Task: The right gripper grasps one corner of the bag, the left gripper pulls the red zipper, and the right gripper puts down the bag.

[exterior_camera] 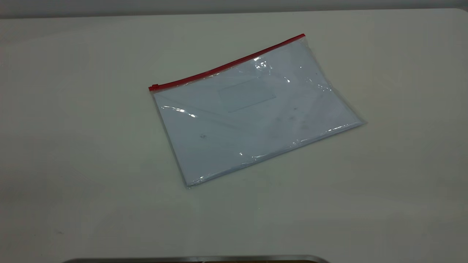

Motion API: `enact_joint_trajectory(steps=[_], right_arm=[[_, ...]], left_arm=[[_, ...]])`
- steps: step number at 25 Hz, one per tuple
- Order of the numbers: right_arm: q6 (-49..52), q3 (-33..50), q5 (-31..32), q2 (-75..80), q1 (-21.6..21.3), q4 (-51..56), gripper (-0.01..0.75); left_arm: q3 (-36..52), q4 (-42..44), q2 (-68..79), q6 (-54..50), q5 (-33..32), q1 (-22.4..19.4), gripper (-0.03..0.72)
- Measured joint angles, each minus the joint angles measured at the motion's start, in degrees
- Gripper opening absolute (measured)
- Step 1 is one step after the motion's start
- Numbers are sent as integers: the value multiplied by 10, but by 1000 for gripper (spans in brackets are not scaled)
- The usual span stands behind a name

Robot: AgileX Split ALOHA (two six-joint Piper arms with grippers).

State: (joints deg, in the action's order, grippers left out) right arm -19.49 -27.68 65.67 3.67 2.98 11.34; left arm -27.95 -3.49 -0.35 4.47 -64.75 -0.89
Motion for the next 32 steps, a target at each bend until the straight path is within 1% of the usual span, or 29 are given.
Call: enact_joint_trajectory(steps=[21, 27, 32], right_arm=[[0, 0, 0, -3, -1, 0, 557], [0, 0, 0, -42, -24, 0, 557], [7, 0, 0, -46, -31, -6, 556]], left_arm=[[0, 0, -7, -1, -2, 0, 480], [0, 0, -7, -1, -2, 0, 480], [0, -1, -7, -1, -2, 0, 480]])
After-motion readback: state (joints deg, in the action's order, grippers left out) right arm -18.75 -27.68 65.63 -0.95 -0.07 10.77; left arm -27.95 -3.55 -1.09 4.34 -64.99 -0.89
